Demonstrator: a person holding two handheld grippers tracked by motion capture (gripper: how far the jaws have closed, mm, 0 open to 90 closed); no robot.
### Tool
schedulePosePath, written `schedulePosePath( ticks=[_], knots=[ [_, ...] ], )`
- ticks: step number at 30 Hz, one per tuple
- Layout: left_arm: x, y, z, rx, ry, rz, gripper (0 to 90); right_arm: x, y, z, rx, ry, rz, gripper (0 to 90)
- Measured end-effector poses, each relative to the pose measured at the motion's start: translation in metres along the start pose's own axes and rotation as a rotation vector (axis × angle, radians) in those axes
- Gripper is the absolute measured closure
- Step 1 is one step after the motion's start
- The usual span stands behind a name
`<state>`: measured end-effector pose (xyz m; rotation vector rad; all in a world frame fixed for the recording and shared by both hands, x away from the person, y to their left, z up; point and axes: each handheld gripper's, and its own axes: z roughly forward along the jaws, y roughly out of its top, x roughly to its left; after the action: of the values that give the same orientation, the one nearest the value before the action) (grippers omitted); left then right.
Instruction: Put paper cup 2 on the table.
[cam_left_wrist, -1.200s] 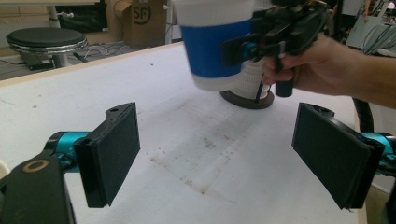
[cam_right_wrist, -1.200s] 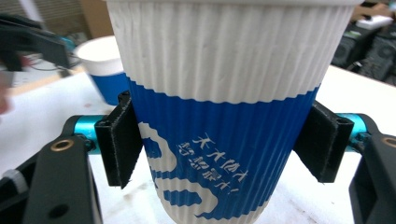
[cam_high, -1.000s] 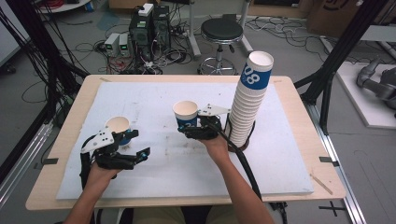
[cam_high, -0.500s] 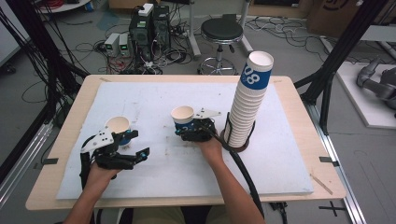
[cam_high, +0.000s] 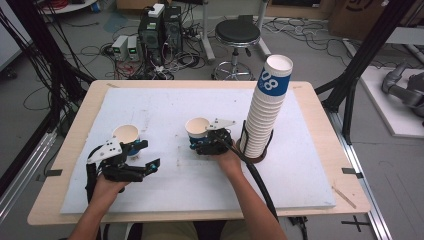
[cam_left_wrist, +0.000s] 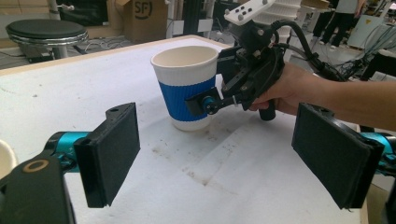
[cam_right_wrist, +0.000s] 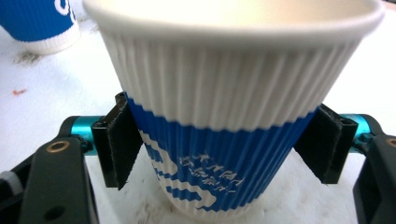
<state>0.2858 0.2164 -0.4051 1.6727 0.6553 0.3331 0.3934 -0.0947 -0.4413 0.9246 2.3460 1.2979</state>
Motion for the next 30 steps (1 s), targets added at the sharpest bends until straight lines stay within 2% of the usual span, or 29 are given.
schedulePosePath(
  ticks=[1, 5, 8, 13, 16, 19, 24, 30],
  knots=[
    [0.0, 0.0, 0.001, 0.0, -0.001, -0.001, 15.1, -0.001, 0.0, -0.001, 0.005, 0.002, 0.001, 23.6],
    [0.0, 0.0, 0.001, 0.003, 0.001, -0.002, 15.2, -0.005, -0.005, -0.005, 0.019, 0.035, 0.058, 23.0],
    [0.0, -0.001, 0.001, 0.003, 0.0, -0.002, 15.1, -0.003, -0.008, -0.005, 0.047, 0.025, 0.032, 21.3],
    [0.001, -0.001, 0.001, 0.003, 0.0, -0.005, 15.2, -0.001, -0.01, -0.007, 0.053, 0.023, 0.035, 20.0],
    [0.001, -0.001, 0.0, 0.003, 0.002, -0.007, 15.3, -0.001, -0.012, -0.009, 0.071, 0.0, 0.046, 20.0],
    [0.001, -0.001, -0.001, 0.001, 0.004, -0.009, 15.2, 0.0, -0.015, -0.015, 0.063, 0.005, 0.033, 20.0],
    [0.002, -0.002, -0.002, 0.003, 0.006, -0.01, 15.3, -0.001, -0.023, -0.027, 0.087, 0.006, 0.026, 20.0],
    [0.002, -0.002, 0.0, 0.001, 0.006, -0.017, 15.3, 0.001, -0.028, -0.054, 0.055, 0.022, 0.008, 20.0]
  ],
)
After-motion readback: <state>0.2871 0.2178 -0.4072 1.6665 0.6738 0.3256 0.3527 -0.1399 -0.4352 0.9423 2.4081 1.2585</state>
